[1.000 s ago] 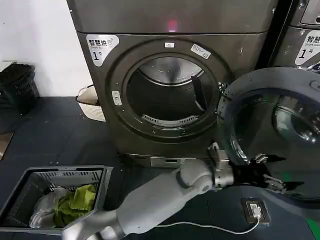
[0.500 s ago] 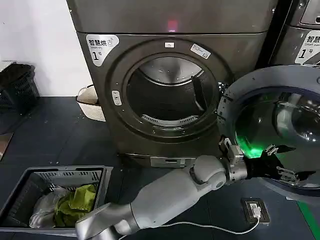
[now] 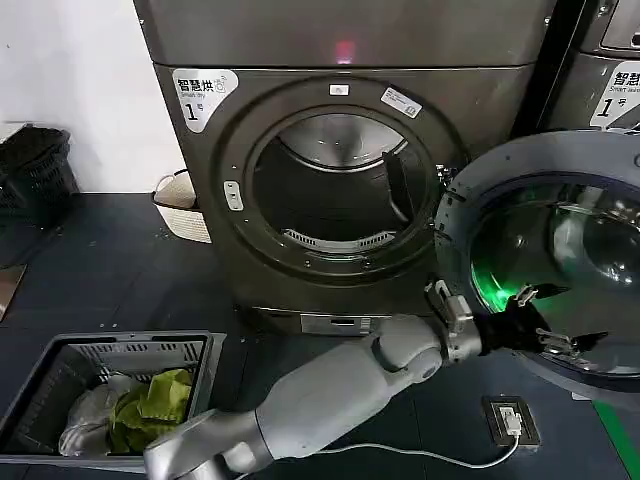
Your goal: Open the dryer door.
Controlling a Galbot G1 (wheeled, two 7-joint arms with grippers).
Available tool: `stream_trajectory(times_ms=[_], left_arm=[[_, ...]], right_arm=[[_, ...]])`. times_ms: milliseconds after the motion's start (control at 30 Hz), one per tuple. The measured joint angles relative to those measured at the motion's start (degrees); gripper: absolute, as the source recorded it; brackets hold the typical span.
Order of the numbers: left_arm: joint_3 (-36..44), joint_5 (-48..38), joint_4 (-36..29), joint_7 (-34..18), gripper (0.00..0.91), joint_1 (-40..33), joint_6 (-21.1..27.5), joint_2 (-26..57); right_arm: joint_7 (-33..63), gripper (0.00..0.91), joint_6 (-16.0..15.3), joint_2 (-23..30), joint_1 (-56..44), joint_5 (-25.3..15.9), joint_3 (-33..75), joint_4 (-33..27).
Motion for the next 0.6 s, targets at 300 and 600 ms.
stream_trajectory(times_ms=[300, 600], left_arm=[[0.1, 0.7, -1.7, -1.1, 0.907, 1.2, -3.3, 2.4], [0.0, 0.7, -4.3, -3.6, 0.907, 2.3, -9.5, 6.0]], right_arm=[[-0.1, 0.907, 0.0, 0.0, -0.1, 0.2, -0.1, 0.2], [-0.3, 0.907, 0.1, 0.0, 0.2, 0.2, -0.7, 0.6]])
